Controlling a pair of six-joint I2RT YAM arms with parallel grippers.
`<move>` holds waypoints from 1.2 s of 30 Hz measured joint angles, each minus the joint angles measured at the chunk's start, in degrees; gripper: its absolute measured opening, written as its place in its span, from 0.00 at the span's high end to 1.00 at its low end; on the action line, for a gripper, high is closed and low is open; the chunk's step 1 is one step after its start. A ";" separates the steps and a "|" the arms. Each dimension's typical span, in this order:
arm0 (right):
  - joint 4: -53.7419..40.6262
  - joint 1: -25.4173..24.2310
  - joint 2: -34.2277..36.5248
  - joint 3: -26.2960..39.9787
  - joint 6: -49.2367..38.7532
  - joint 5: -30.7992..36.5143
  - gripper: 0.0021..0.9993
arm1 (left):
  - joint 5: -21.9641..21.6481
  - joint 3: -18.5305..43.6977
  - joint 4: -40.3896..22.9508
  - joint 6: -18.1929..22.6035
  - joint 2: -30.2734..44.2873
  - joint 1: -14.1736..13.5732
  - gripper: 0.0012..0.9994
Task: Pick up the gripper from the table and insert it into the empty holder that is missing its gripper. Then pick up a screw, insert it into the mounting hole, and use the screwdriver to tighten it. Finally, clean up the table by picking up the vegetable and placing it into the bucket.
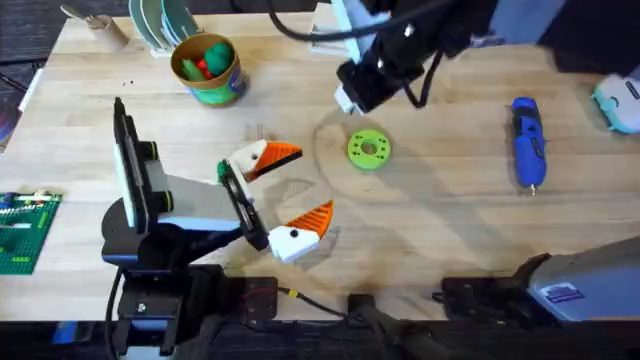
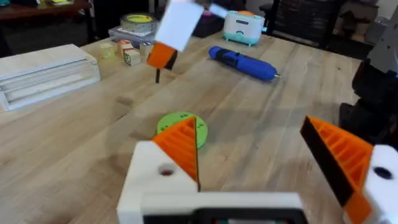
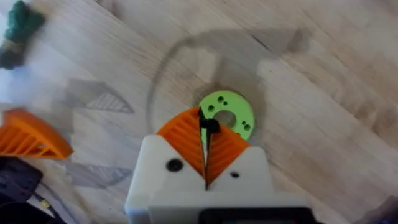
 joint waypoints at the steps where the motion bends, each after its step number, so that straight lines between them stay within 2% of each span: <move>1: -0.70 0.13 0.00 1.94 -0.65 -0.53 1.00 | 0.00 0.00 0.00 0.02 0.00 0.00 0.01; 10: -7.06 6.44 0.23 17.70 -3.56 -4.66 1.00 | 0.00 0.00 0.00 0.02 0.00 0.00 0.01; 14: -9.62 9.73 1.51 22.68 -3.57 -5.59 1.00 | 0.00 0.00 0.00 0.00 0.00 0.00 0.01; 24: -10.94 16.57 7.39 23.63 -3.59 -6.24 1.00 | -0.02 0.00 0.00 0.02 0.00 0.00 0.01; 36: -10.99 18.63 9.22 23.63 -3.53 -7.17 1.00 | -0.01 0.00 0.00 0.02 0.00 0.00 0.01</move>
